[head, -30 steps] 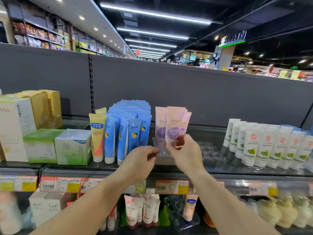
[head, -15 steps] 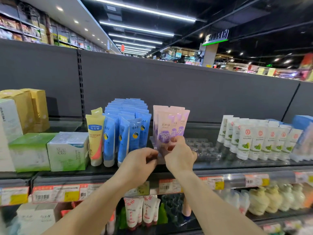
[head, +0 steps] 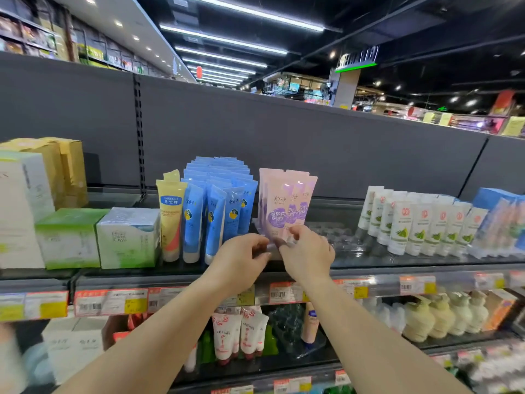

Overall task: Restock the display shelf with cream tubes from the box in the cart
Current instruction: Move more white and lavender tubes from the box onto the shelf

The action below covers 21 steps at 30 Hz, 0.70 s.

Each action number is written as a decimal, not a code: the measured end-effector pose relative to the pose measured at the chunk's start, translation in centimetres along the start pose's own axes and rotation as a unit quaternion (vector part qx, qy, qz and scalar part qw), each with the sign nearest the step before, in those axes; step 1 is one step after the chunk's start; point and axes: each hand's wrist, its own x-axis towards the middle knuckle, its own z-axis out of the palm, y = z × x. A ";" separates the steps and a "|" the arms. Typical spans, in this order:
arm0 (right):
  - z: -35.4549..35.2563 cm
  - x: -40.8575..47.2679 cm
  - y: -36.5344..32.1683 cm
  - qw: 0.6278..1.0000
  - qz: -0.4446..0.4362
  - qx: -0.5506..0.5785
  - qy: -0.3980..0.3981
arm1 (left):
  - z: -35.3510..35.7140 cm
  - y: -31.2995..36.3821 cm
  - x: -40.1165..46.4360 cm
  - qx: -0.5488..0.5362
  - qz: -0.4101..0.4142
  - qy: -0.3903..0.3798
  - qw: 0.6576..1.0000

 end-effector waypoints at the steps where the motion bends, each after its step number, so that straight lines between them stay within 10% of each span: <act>1: -0.6 -0.5 0.0 1.000 -0.009 -0.006 -0.005 | -0.1 0.4 -0.3 0.008 -0.004 0.002 1.000; 21: -1.2 -22.8 -3.1 0.942 -0.229 -0.033 -0.243 | -4.4 -0.3 -26.6 0.337 -0.156 0.075 0.925</act>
